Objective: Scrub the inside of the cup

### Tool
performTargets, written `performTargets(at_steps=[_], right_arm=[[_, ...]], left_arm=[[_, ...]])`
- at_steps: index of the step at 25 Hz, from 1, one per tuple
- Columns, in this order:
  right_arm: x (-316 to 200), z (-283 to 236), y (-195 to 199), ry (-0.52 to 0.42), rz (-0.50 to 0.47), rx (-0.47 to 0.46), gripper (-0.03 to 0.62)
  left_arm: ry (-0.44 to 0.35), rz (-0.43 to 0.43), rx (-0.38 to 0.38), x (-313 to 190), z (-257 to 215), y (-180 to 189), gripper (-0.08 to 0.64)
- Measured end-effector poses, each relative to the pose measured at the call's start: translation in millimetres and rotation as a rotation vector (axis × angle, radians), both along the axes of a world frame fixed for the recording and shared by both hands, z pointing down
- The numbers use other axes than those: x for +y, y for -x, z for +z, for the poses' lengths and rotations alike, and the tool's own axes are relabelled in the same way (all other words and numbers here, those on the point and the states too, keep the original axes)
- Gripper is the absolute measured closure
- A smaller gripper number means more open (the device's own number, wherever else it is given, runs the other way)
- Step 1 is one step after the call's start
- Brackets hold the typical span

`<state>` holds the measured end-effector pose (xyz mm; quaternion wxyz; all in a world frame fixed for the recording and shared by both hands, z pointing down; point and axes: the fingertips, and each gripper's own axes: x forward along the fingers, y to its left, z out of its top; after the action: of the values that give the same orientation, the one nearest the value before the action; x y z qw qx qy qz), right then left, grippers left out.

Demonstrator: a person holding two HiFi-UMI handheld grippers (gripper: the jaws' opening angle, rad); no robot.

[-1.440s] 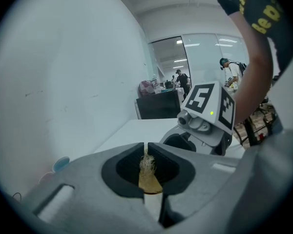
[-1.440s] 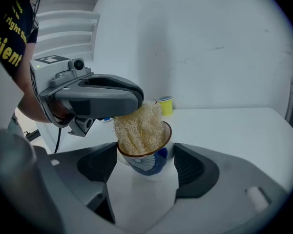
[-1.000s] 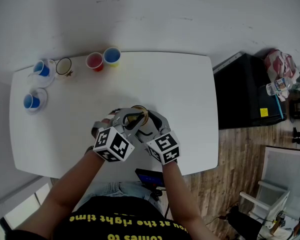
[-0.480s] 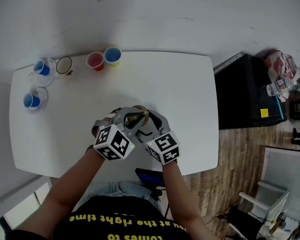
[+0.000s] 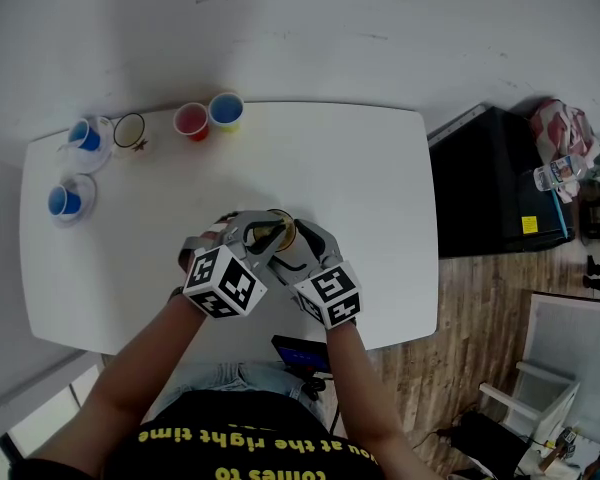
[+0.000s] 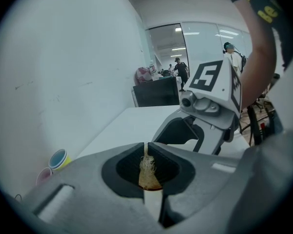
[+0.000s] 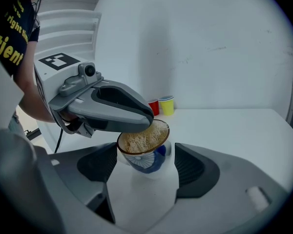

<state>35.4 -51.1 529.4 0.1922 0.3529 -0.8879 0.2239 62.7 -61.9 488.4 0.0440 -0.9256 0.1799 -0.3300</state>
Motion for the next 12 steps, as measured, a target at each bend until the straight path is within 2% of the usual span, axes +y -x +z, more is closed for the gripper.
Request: performTargets(at_steps=[7,12], right_arm=[[0.1,-0.2,3.9,-0.004,-0.007,0.001,0.221],[0.6,-1.1,5.0,-0.007,-0.01,0.005,0.221]], left_arm=[[0.041,0.011,0.035,7.2,-5.0,-4.7,0.533],[0.036,-0.014,0.044,-1.8,-6.0,-4.6,0.533]])
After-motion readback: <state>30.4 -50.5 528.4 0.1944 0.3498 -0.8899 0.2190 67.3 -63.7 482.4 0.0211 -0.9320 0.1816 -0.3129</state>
